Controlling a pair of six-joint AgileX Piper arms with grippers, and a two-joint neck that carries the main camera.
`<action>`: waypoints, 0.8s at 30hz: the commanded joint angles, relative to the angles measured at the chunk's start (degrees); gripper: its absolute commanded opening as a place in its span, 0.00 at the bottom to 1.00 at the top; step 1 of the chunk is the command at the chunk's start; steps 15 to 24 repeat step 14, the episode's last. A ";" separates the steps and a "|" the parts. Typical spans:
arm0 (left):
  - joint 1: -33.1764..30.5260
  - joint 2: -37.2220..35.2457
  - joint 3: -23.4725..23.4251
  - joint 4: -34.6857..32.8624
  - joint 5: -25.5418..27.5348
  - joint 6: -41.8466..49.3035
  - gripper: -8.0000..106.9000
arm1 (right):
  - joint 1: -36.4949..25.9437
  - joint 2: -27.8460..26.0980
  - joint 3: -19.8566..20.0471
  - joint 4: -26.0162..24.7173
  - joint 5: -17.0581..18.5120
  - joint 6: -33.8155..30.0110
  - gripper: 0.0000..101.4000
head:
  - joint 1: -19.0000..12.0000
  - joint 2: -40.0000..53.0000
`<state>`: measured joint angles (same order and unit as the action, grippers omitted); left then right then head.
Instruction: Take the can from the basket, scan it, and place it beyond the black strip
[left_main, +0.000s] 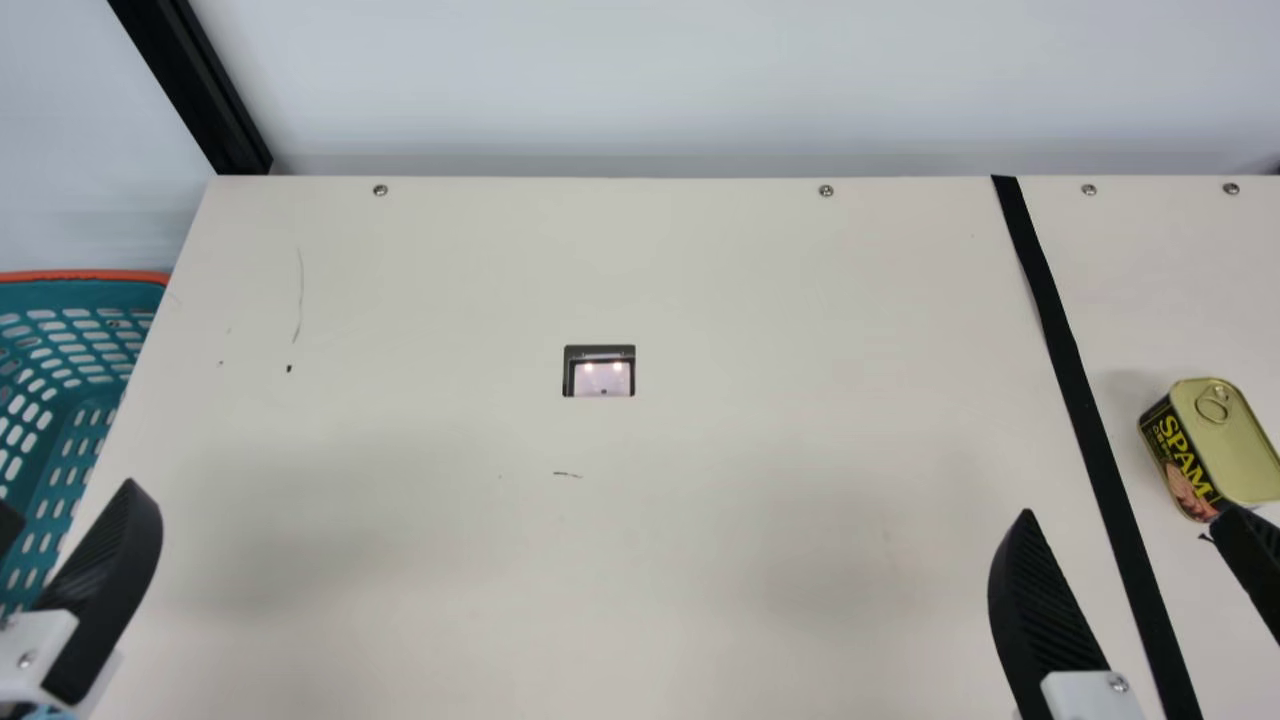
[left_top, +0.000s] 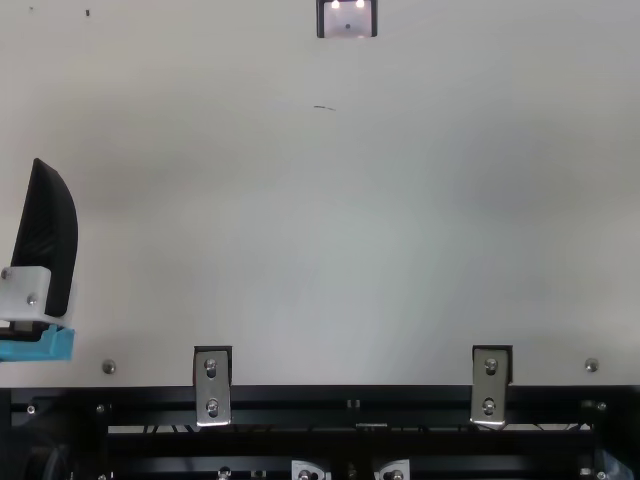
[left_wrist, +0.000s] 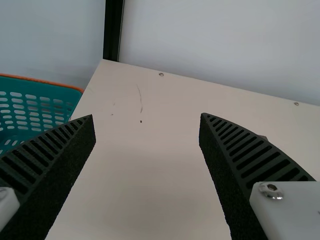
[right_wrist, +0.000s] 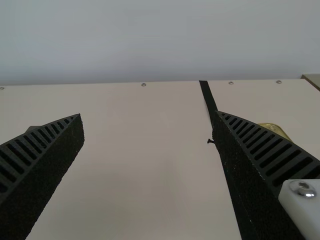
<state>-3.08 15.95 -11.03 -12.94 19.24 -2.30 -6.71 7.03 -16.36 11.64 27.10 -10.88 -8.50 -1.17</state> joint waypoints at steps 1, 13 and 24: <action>0.00 0.00 0.00 0.00 0.00 0.00 0.85 | 0.00 0.00 0.00 0.00 0.00 0.00 1.00 | -0.58 0.31; 0.00 0.00 0.00 0.00 0.00 0.00 0.85 | 0.00 0.00 0.00 -0.07 0.00 0.00 1.00 | -0.58 0.31; 0.00 0.00 0.00 0.00 0.00 0.00 0.85 | 0.00 0.00 0.00 -0.07 0.00 0.00 1.00 | -0.58 0.31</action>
